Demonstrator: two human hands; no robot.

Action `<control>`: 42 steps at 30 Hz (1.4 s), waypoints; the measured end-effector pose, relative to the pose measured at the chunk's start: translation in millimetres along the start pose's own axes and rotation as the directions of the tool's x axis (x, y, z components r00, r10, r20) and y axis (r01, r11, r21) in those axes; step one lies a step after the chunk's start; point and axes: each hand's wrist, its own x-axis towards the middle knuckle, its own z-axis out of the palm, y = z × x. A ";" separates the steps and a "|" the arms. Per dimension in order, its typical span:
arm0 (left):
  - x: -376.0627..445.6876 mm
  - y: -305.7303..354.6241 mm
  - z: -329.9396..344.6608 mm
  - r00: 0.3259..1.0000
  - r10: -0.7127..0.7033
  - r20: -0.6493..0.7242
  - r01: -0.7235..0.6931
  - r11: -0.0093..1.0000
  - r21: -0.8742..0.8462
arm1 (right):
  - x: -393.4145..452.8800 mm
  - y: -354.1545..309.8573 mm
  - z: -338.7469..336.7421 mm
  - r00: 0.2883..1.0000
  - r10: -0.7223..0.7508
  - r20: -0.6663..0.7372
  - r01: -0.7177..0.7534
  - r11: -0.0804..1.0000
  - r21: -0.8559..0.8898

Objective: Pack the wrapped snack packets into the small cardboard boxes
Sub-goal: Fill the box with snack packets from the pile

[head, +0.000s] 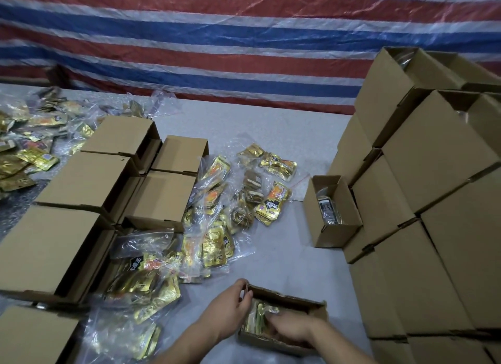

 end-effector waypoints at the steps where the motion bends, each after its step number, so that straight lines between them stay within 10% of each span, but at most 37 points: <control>1: 1.5 0.6 -0.1 1.000 -0.005 -0.008 0.005 1.000 -0.007 | 1.2 0.6 0.8 1.000 0.018 0.000 -0.018 1.000 0.011; 6: 18.0 10.3 -7.8 1.000 0.011 -0.019 -0.012 0.999 -0.037 | -17.7 2.2 -14.9 0.960 -0.146 -0.237 0.179 0.976 0.123; 10: 32.7 23.1 -8.5 0.999 0.022 0.026 -0.021 0.998 -0.055 | -31.2 10.3 -42.9 0.730 -0.146 -0.668 0.354 0.916 0.187; 16: 47.4 60.6 -0.6 0.999 -0.005 0.033 0.006 1.000 -0.030 | -28.1 37.6 -45.9 0.854 -0.039 -0.519 -0.047 0.987 -0.152; 21: 36.0 73.6 20.5 0.993 -0.069 -0.093 0.066 0.997 -0.030 | -29.7 70.4 -27.3 0.738 0.145 -0.659 -0.141 0.988 0.059; 27: 36.7 92.6 67.7 0.981 -0.088 0.174 0.117 0.980 -0.161 | -38.8 91.7 -34.2 0.559 0.300 -0.773 -0.210 0.953 0.218; 42: 113.1 160.0 104.5 0.985 0.035 0.168 0.005 0.973 -0.229 | -28.8 122.9 -97.0 0.505 0.405 -0.762 -0.360 0.901 0.240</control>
